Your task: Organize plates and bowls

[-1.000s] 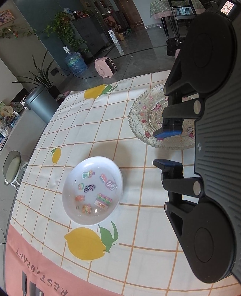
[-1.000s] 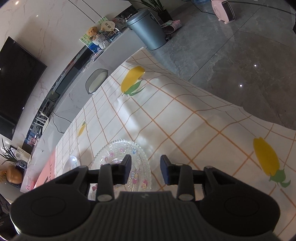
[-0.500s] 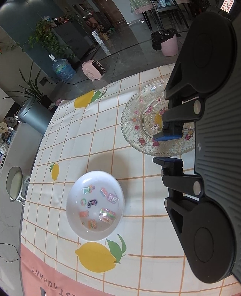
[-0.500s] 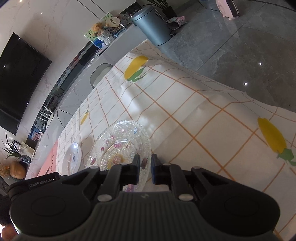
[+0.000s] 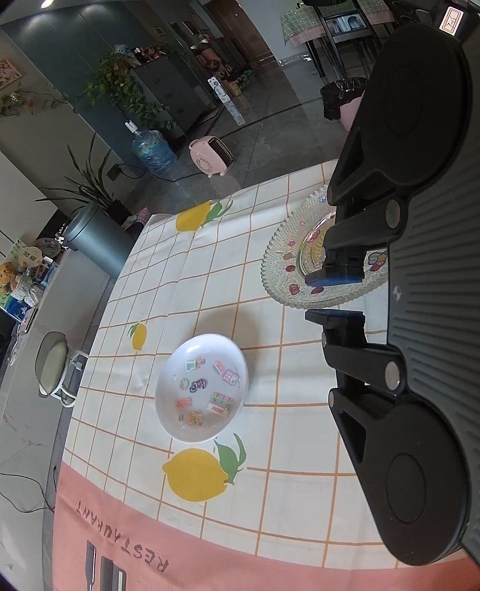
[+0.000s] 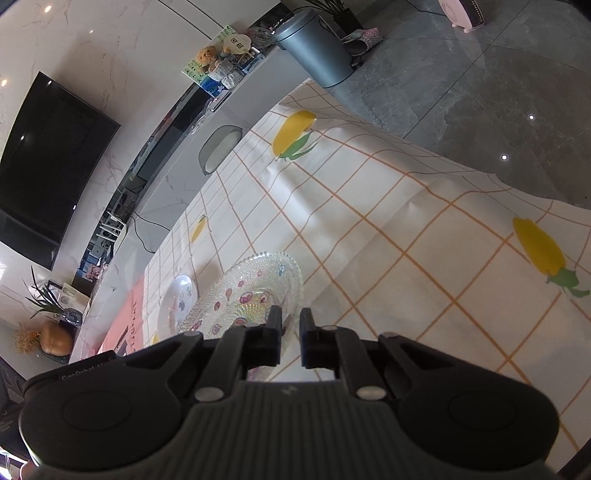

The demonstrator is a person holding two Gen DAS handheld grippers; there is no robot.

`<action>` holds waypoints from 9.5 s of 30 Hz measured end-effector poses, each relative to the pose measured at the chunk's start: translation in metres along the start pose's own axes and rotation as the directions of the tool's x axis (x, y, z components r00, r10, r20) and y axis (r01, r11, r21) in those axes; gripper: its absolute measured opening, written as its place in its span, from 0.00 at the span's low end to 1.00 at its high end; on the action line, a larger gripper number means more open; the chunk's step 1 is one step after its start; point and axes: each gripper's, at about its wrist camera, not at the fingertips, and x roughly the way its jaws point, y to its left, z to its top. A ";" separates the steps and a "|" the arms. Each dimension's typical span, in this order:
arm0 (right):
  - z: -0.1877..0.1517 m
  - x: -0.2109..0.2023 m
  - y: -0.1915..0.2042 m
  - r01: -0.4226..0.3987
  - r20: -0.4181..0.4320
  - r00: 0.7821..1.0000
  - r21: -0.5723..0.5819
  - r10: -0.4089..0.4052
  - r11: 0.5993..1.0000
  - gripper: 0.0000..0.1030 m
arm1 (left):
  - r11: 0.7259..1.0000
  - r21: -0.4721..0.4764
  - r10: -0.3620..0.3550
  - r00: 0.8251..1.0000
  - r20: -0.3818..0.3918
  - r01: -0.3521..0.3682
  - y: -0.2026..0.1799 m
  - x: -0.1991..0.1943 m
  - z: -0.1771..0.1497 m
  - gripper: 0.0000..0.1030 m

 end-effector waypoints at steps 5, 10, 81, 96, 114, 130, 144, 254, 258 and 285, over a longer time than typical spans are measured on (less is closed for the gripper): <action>-0.012 -0.020 0.012 -0.031 0.002 1.000 -0.026 0.031 0.999 0.07 | 1.000 -0.021 -0.004 1.000 0.019 0.004 0.000 -0.028 -0.008 0.13; -0.026 -0.041 0.021 -0.065 -0.005 0.998 -0.054 0.065 0.996 0.07 | 1.000 -0.025 0.003 1.000 0.028 -0.002 0.005 -0.056 -0.026 0.13; -0.130 -0.039 0.051 0.183 0.101 0.983 -0.433 -0.155 0.882 0.19 | 0.964 0.115 0.235 0.971 0.050 -0.240 0.023 -0.074 -0.109 0.22; -0.108 -0.048 0.073 0.145 0.099 0.989 -0.422 -0.114 0.895 0.42 | 0.985 0.038 0.167 0.983 0.079 -0.171 0.020 -0.095 -0.074 0.38; -0.047 0.010 0.115 0.099 0.000 0.994 -0.410 -0.109 0.907 0.51 | 0.991 0.007 0.134 0.990 0.045 -0.134 0.016 -0.075 0.039 0.38; -0.004 0.108 0.142 0.053 -0.094 0.992 -0.335 -0.089 0.941 0.41 | 0.973 0.035 0.228 0.972 -0.063 -0.226 0.042 0.016 0.093 0.38; 0.000 0.156 0.137 0.070 -0.127 0.986 -0.276 -0.109 0.959 0.27 | 0.951 0.108 0.300 0.950 -0.089 -0.290 0.051 0.045 0.096 0.11; -0.170 -0.086 0.142 0.075 -0.023 0.996 -0.315 -0.086 0.946 0.77 | 0.974 0.205 0.076 0.991 0.108 -0.097 0.034 -0.215 -0.071 0.78; -0.185 -0.079 0.161 0.041 -0.070 0.995 -0.349 -0.070 0.936 0.81 | 0.961 0.200 0.156 0.971 0.183 -0.192 0.054 -0.232 -0.068 0.80; -0.223 0.002 0.197 -0.026 -0.293 0.954 -0.313 -0.071 0.949 0.81 | 0.977 -0.079 0.201 0.978 0.046 -0.197 0.182 -0.204 -0.068 0.80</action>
